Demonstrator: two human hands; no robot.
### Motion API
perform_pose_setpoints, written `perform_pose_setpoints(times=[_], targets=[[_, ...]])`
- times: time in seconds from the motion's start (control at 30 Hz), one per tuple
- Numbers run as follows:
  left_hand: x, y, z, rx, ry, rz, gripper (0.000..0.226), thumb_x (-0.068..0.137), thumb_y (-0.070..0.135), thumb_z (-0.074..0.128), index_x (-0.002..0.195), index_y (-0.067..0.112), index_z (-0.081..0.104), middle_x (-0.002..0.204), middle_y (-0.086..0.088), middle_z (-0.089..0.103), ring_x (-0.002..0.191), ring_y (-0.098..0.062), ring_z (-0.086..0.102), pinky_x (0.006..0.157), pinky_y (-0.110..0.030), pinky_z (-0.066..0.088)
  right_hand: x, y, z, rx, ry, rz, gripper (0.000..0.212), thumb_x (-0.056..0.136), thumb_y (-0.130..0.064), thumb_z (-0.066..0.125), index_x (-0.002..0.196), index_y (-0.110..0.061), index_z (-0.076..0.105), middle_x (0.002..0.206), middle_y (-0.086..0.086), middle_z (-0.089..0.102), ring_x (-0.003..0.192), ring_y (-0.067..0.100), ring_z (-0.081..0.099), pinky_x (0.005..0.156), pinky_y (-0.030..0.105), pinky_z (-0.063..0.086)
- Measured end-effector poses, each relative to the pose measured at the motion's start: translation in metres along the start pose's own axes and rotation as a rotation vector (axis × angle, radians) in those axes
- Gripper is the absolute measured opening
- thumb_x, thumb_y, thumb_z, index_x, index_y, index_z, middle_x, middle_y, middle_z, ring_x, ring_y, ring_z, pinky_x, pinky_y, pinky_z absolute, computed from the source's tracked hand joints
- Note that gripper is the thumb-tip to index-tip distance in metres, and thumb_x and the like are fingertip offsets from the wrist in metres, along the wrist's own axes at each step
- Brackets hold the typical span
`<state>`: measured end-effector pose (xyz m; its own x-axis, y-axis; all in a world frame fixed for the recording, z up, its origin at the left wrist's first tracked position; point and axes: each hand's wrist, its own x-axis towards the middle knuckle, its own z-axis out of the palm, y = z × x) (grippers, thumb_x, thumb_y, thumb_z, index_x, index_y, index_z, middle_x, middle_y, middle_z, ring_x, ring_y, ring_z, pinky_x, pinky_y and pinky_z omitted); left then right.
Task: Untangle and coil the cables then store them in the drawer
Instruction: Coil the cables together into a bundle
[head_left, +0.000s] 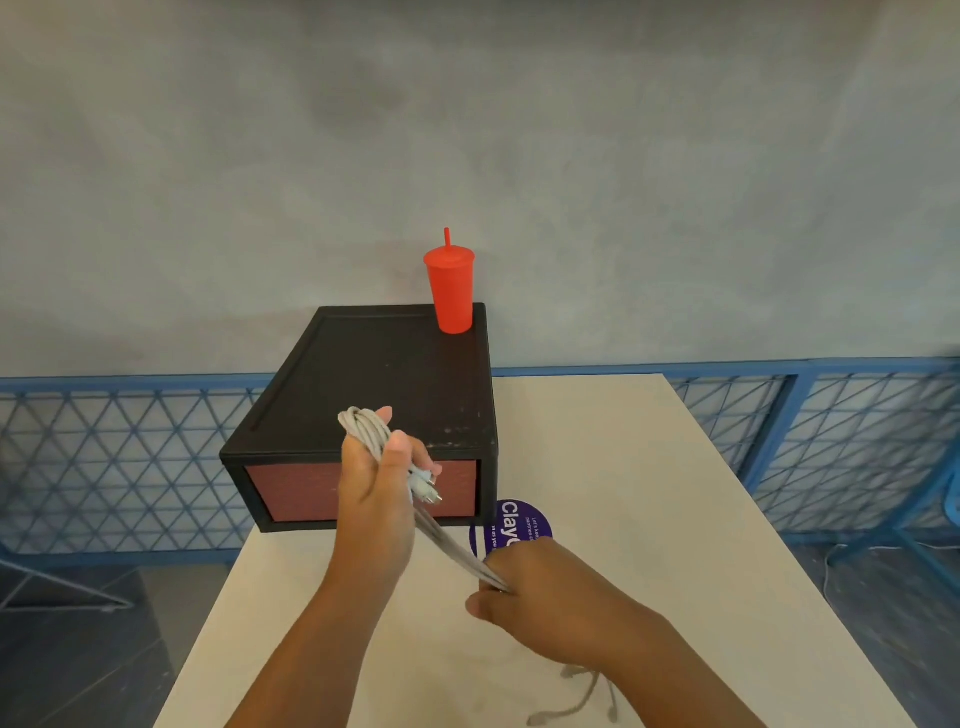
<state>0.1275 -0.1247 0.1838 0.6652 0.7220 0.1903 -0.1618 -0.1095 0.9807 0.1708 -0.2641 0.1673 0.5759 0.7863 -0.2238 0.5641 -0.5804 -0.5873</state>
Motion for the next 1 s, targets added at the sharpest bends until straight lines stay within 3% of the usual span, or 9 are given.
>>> perform_pose_setpoints(times=[0.1, 0.2, 0.33, 0.47, 0.57, 0.63, 0.77, 0.9, 1.0], targets=[[-0.003, -0.018, 0.000, 0.411, -0.082, 0.161, 0.020, 0.096, 0.027, 0.039, 0.114, 0.019, 0.039, 0.097, -0.008, 0.056, 0.077, -0.015, 0.055, 0.060, -0.010, 0.045, -0.001, -0.007, -0.009, -0.074, 0.010, -0.049, 0.023, 0.091, -0.037, 0.050, 0.079, -0.018, 0.056, 0.074, -0.004, 0.053, 0.073, 0.012, 0.052, 0.065, 0.022, 0.043], [-0.009, -0.025, -0.002, 0.598, -0.248, 0.149, 0.016, 0.095, 0.035, 0.038, 0.091, 0.019, 0.040, 0.079, 0.000, 0.047, 0.066, -0.013, 0.048, 0.055, -0.014, 0.041, 0.000, -0.011, -0.023, -0.123, 0.106, -0.119, 0.023, 0.090, -0.039, 0.052, 0.085, -0.019, 0.062, 0.077, -0.003, 0.059, 0.071, 0.011, 0.054, 0.068, 0.025, 0.047], [-0.016, -0.014, -0.005, 0.368, -0.489, -0.273, 0.044, 0.097, 0.045, 0.026, 0.090, 0.012, 0.054, 0.072, -0.007, 0.056, 0.064, -0.013, 0.053, 0.059, -0.023, 0.047, -0.002, -0.014, -0.042, -0.031, 0.196, -0.163, 0.014, 0.082, -0.038, 0.063, 0.079, -0.025, 0.065, 0.069, -0.013, 0.059, 0.073, 0.011, 0.059, 0.071, 0.025, 0.050], [-0.012, -0.004, 0.000, 0.329, -0.708, -0.472, 0.049, 0.100, 0.033, 0.029, 0.065, 0.008, 0.052, 0.037, 0.006, 0.054, 0.035, -0.005, 0.053, 0.050, -0.021, 0.046, -0.002, -0.010, -0.057, 0.062, 0.263, -0.157, 0.019, 0.076, -0.039, 0.069, 0.066, -0.033, 0.054, 0.067, -0.015, 0.056, 0.075, 0.013, 0.060, 0.066, 0.020, 0.049], [-0.017, 0.003, -0.002, 0.241, -0.825, -0.384, 0.031, 0.077, 0.048, 0.063, 0.077, 0.017, 0.058, 0.038, 0.006, 0.055, 0.038, -0.006, 0.053, 0.071, -0.030, 0.056, 0.001, -0.005, -0.060, 0.097, 0.316, -0.170, 0.016, 0.076, -0.039, 0.069, 0.073, -0.032, 0.056, 0.070, -0.013, 0.059, 0.073, 0.015, 0.060, 0.064, 0.017, 0.049], [-0.022, 0.007, -0.011, 0.060, -0.892, -0.328, 0.052, 0.057, 0.056, 0.073, 0.087, 0.015, 0.061, 0.043, 0.006, 0.054, 0.041, -0.008, 0.050, 0.076, -0.033, 0.054, 0.004, -0.001, -0.061, 0.158, 0.338, -0.181, 0.016, 0.075, -0.040, 0.070, 0.074, -0.035, 0.055, 0.071, -0.016, 0.059, 0.071, 0.012, 0.059, 0.060, 0.012, 0.048], [-0.021, 0.004, -0.015, -0.232, -0.899, -0.337, 0.034, 0.073, 0.048, 0.058, 0.080, 0.017, 0.069, 0.041, 0.005, 0.048, 0.037, -0.008, 0.044, 0.067, -0.029, 0.047, 0.010, 0.008, -0.053, 0.321, 0.318, -0.242, 0.009, 0.079, -0.049, 0.057, 0.077, -0.041, 0.058, 0.074, -0.017, 0.063, 0.075, 0.004, 0.062, 0.061, 0.010, 0.047], [-0.021, -0.004, -0.016, -0.538, -0.921, -0.365, 0.038, 0.074, 0.052, 0.068, 0.080, 0.014, 0.068, 0.043, 0.006, 0.053, 0.037, -0.006, 0.049, 0.067, -0.024, 0.053, 0.013, 0.011, -0.038, 0.479, 0.386, -0.296, 0.054, 0.066, -0.083, 0.034, 0.073, -0.036, 0.060, 0.074, -0.006, 0.062, 0.074, 0.002, 0.060, 0.063, 0.010, 0.047], [-0.017, -0.006, -0.016, -0.728, -0.962, -0.404, 0.032, 0.085, 0.043, 0.060, 0.083, 0.011, 0.065, 0.047, 0.006, 0.057, 0.039, -0.005, 0.053, 0.071, -0.025, 0.053, 0.010, 0.006, -0.029, 0.609, 0.327, -0.368, 0.054, 0.066, -0.083, 0.037, 0.079, -0.037, 0.062, 0.075, -0.012, 0.065, 0.073, 0.001, 0.061, 0.068, 0.014, 0.049]])
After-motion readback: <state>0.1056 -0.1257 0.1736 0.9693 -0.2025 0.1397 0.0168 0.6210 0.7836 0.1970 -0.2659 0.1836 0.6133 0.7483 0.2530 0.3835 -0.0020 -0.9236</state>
